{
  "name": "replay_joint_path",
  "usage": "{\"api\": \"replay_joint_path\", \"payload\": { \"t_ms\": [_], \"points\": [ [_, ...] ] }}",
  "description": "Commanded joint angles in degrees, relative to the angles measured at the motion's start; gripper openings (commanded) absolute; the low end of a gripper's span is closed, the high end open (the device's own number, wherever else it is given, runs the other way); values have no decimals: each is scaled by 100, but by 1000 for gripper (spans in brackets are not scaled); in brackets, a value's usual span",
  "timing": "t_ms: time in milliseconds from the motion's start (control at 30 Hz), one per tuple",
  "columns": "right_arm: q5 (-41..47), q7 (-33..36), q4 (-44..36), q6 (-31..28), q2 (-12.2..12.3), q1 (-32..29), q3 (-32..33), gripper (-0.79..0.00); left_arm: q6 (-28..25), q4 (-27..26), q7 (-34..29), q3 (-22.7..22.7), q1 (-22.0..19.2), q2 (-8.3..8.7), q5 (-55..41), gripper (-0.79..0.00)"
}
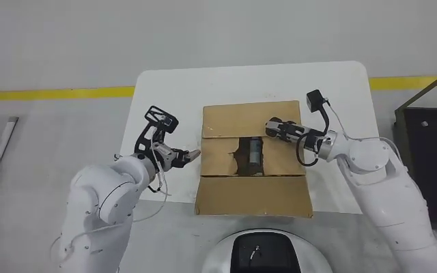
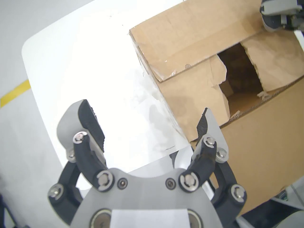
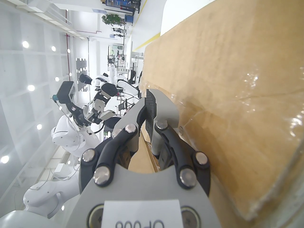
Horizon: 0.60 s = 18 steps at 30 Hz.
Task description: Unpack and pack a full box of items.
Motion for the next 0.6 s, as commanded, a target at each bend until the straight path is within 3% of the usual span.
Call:
{"api": "replay_joint_path", "payload": {
  "t_ms": [0,100,267,567],
  "points": [
    [3,-3,3,2,5,4,-21,-785,-678,-146,-112,-144,262,65,176,0],
    [6,-1,22,10,15,23,-41,-785,-1134,-331,-245,-314,686,133,141,0],
    [17,4,42,23,29,72,-89,-785,-1198,-349,-289,-293,1260,230,387,0],
    [6,-15,47,60,51,142,-176,-785,-940,-415,227,-72,1628,247,70,0]
  ]
}}
